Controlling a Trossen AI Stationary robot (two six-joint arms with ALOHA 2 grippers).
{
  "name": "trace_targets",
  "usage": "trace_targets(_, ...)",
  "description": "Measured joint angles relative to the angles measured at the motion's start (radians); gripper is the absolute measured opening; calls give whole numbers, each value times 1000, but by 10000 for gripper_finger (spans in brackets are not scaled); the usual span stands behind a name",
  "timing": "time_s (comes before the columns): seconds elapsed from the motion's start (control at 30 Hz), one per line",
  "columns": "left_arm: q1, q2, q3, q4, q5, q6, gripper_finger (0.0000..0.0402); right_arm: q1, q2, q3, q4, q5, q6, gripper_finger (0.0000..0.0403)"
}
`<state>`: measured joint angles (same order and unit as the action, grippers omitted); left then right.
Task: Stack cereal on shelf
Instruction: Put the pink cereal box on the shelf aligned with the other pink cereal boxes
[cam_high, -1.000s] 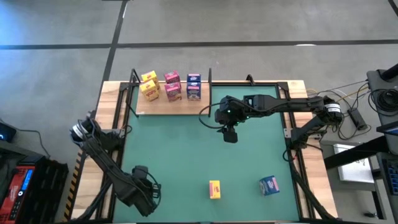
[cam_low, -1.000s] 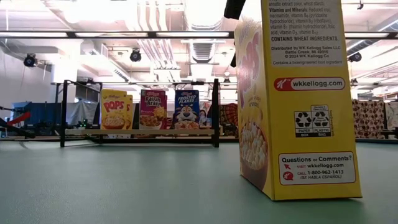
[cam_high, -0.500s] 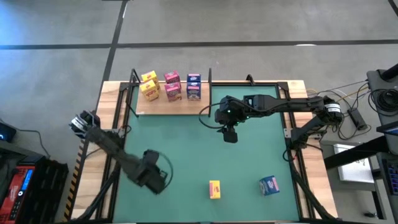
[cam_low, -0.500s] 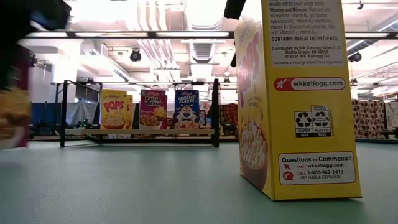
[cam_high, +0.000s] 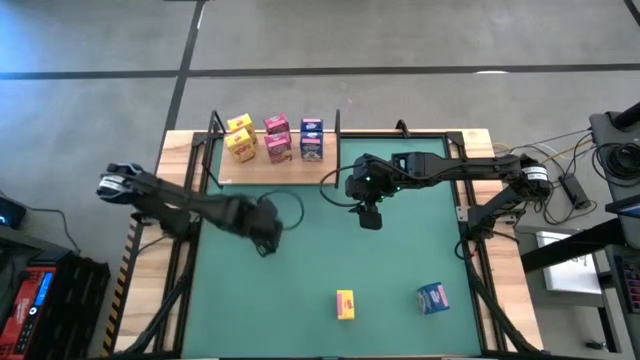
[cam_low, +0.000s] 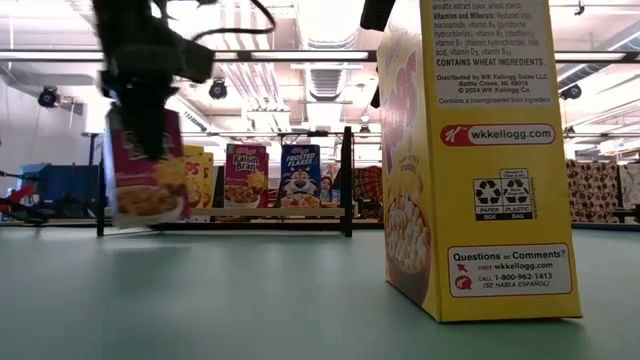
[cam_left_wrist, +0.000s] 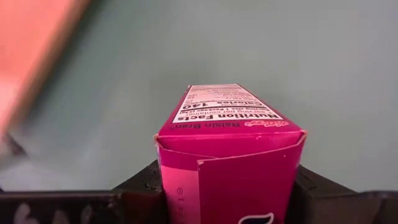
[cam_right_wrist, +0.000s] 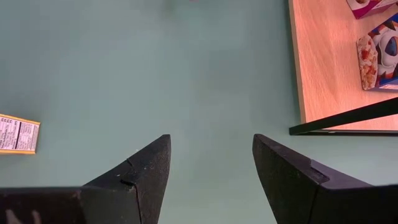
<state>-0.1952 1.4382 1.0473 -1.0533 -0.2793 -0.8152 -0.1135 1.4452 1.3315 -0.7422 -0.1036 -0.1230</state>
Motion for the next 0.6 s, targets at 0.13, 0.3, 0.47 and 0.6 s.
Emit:
trace_targets(0.13,137,-22,0,41,1,300,145,0,0,0,0,0,0,217)
trace_targets(0.3,321,-33,0,133,40,613,145,0,0,0,0,0,0,217)
trace_targets(0.47,466,-29,0,211,115,833,145,0,0,0,0,0,0,217)
trace_targets(0.6,525,-29,5,251,140,965,145,0,0,0,0,0,0,216)
